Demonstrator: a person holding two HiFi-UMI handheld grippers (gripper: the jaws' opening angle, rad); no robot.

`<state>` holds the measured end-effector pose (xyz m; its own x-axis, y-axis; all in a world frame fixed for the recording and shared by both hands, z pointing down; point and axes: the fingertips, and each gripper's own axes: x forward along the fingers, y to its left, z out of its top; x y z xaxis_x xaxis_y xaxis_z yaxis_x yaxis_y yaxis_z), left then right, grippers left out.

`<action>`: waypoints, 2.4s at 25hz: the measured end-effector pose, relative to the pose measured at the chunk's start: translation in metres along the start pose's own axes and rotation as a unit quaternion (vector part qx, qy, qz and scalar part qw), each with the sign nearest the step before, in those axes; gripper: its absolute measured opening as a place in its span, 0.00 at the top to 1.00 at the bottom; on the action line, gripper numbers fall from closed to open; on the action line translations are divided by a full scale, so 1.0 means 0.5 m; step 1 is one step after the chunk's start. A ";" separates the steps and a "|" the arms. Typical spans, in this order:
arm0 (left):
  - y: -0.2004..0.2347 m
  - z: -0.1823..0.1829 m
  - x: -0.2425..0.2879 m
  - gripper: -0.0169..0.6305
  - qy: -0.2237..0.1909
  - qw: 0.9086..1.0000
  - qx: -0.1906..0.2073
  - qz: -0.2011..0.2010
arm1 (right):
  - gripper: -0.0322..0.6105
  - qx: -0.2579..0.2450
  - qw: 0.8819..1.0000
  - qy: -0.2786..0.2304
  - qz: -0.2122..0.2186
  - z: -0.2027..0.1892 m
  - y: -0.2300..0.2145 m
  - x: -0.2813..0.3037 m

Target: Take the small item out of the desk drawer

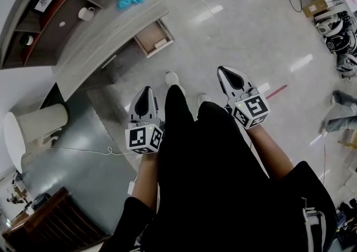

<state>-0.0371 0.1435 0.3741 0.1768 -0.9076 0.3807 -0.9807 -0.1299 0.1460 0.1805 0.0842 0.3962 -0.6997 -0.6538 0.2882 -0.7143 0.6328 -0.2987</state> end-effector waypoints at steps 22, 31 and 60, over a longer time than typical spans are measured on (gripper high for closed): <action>0.304 -0.001 0.362 0.96 0.064 0.996 -0.035 -0.058 | 0.95 -0.020 0.997 0.069 -0.026 0.106 -0.015 0.431; 0.417 -0.012 0.464 0.96 0.087 0.992 -0.017 -0.095 | 0.95 -0.021 0.996 0.074 -0.040 0.162 -0.008 0.621; 0.408 -0.506 0.830 0.95 0.356 0.898 0.200 -0.164 | 0.95 0.074 0.983 0.165 0.025 -0.066 -0.130 0.714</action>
<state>-0.1425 -0.1589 0.7929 0.3309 -0.3273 0.8851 -0.7918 -0.6066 0.0718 -0.0231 -0.1767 0.5485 -0.7169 -0.4378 0.5426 -0.6868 0.5771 -0.4418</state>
